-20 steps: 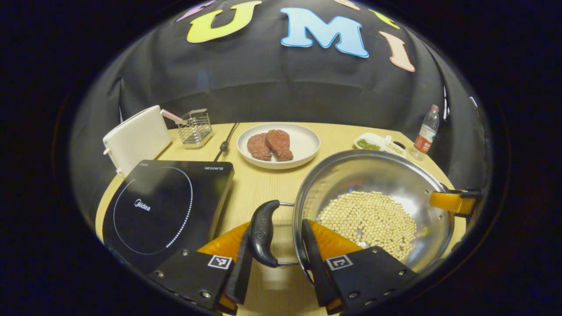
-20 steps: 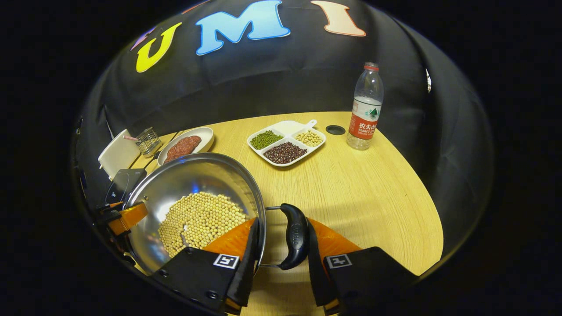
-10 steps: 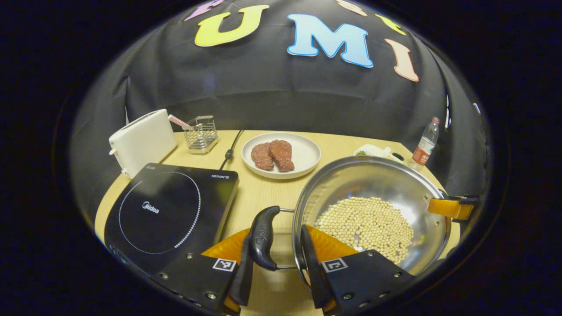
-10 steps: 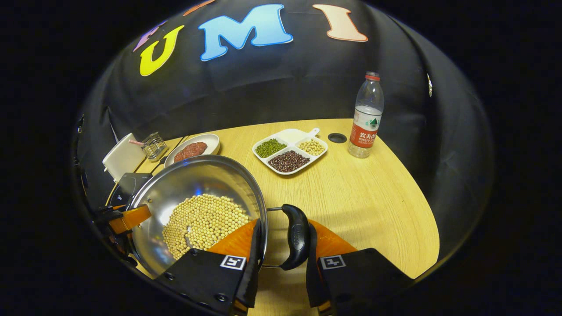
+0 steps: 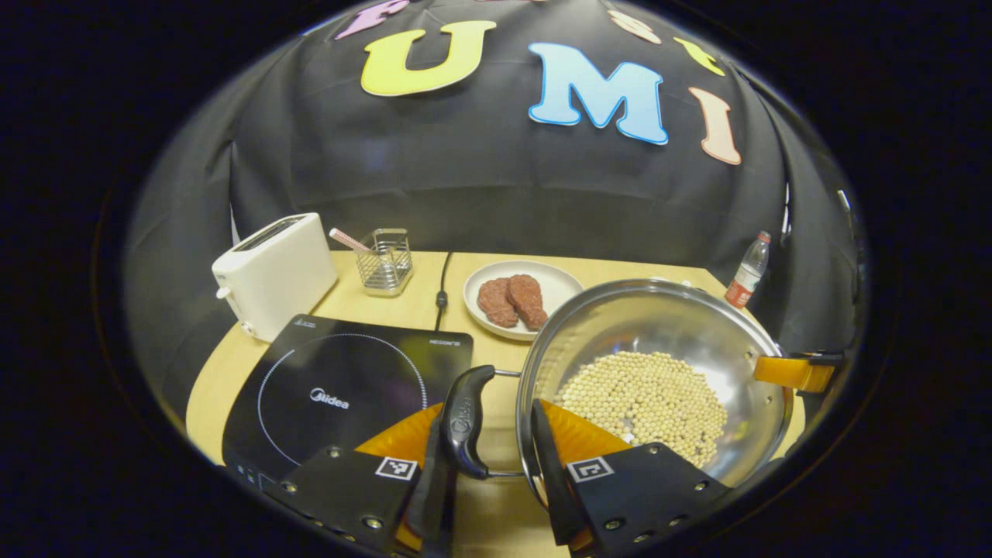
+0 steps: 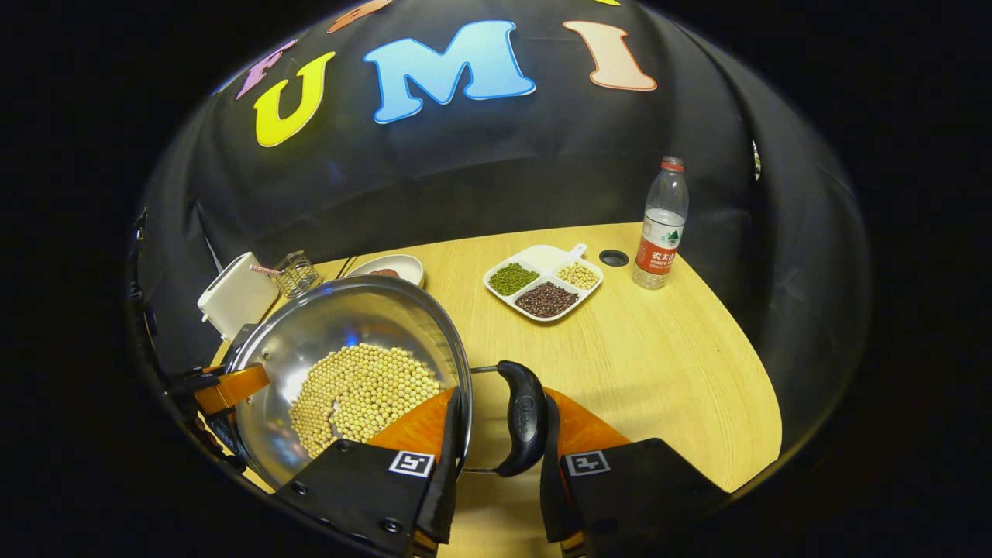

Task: First push the handle of the pot to place it horizontally, then grasp the pot with both hands and set it on the induction cooktop.

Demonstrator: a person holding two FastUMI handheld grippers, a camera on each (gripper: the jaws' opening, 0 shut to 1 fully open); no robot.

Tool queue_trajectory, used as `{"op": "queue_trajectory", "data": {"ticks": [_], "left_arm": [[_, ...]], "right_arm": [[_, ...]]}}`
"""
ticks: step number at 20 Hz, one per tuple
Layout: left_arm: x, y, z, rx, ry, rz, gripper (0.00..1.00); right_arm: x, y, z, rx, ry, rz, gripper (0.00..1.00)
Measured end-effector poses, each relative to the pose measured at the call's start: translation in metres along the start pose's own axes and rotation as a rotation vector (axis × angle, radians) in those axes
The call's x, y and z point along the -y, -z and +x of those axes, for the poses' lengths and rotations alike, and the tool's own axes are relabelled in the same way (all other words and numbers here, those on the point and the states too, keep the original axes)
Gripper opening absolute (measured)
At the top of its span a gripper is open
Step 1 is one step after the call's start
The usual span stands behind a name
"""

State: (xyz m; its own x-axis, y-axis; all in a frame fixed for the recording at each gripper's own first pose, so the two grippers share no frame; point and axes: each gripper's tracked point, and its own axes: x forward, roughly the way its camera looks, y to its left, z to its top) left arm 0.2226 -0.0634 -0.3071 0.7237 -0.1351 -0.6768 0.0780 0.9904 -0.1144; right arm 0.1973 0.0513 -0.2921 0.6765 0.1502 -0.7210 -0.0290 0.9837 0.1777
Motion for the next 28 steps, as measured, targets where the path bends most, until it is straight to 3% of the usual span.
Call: {"op": "queue_trajectory", "data": {"ticks": [15, 28], "left_arm": [[-0.145, -0.017, -0.006, -0.002, 0.01, 0.01, 0.58], [-0.24, -0.02, 0.005, -0.022, 0.0, 0.013, 0.55]], "right_arm": [[-0.136, 0.008, 0.004, 0.006, 0.007, 0.008, 0.43], [-0.222, 0.014, 0.025, -0.011, 0.0, -0.007, 0.47]]}}
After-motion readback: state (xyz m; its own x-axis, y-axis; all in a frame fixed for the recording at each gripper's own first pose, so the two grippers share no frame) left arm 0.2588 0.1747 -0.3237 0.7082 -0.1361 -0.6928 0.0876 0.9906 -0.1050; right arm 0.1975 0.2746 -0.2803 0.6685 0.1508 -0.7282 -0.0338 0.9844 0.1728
